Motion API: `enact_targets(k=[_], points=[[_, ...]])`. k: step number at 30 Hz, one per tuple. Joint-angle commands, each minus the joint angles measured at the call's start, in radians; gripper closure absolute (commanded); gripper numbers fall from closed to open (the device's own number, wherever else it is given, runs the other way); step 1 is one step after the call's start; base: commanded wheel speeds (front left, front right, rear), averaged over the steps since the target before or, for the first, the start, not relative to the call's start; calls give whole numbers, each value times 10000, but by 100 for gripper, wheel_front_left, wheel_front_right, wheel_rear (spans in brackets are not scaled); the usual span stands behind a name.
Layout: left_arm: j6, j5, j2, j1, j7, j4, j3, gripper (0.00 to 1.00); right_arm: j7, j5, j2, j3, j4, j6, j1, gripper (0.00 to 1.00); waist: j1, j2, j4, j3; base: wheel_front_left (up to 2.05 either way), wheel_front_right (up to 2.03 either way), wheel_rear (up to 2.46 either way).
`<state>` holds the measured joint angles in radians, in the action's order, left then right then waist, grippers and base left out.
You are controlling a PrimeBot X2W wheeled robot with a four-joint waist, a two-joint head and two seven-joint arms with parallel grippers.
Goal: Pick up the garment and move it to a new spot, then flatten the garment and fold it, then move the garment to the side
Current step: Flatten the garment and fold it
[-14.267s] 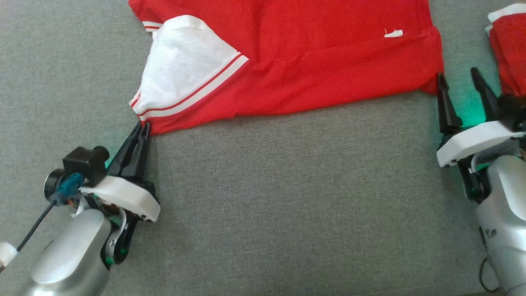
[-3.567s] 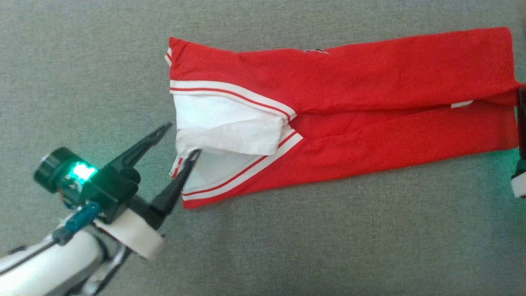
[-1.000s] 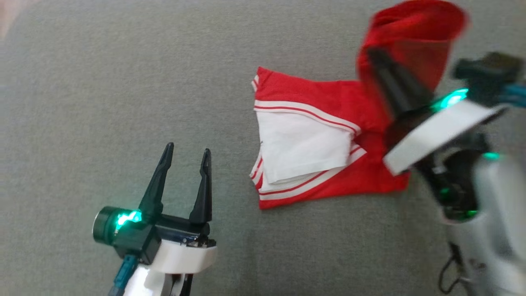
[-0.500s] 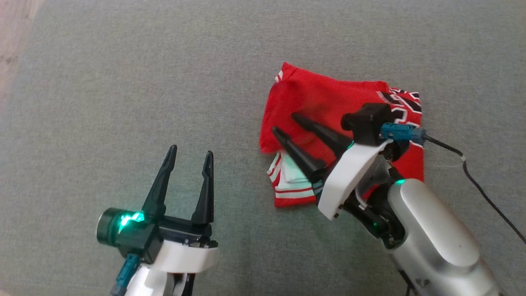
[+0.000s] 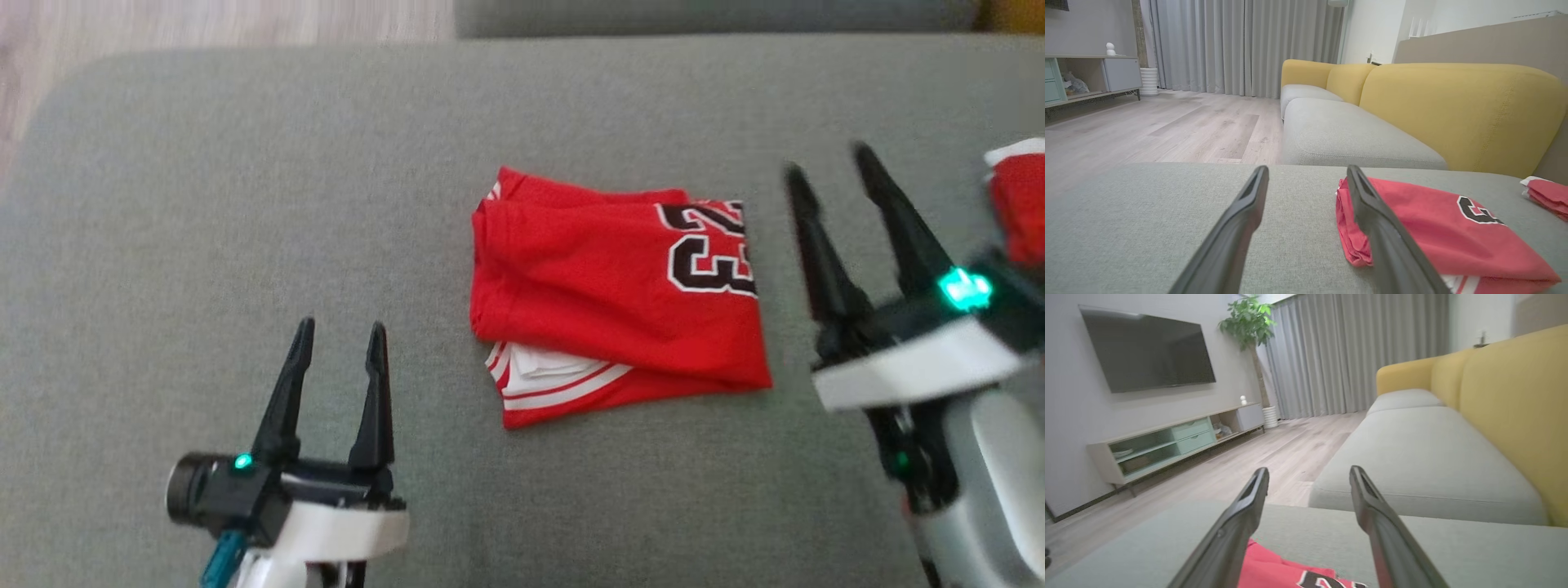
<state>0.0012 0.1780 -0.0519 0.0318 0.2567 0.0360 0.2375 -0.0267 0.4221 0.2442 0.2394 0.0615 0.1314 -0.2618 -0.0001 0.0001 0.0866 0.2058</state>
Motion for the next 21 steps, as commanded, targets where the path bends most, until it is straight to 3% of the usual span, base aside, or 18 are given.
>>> enact_targets(k=[1, 7, 12, 21], points=[[107, 107, 13, -106, 51, -252, -393, 0, -617, -135, 94, -147, 90, -7, 409, 0, 1, -1, -293, -558, 0, 0, 0], [312, 336, 14, -861, 51, -142, -403, 0, -2122, -656, 111, -744, -1364, -7, 2021, 0, 1, -1, -449, -1461, 0, 0, 0], [421, 387, 15, -1462, 51, -104, -409, 0, -2335, -987, -292, -793, -2145, -7, 2874, 0, 1, -1, -360, -1958, 0, 0, 0], [452, 248, 16, -1546, 51, -229, -291, 0, -2347, -942, -367, -797, -2302, -7, 2879, 0, 1, -1, 284, -1983, 0, 0, 0]])
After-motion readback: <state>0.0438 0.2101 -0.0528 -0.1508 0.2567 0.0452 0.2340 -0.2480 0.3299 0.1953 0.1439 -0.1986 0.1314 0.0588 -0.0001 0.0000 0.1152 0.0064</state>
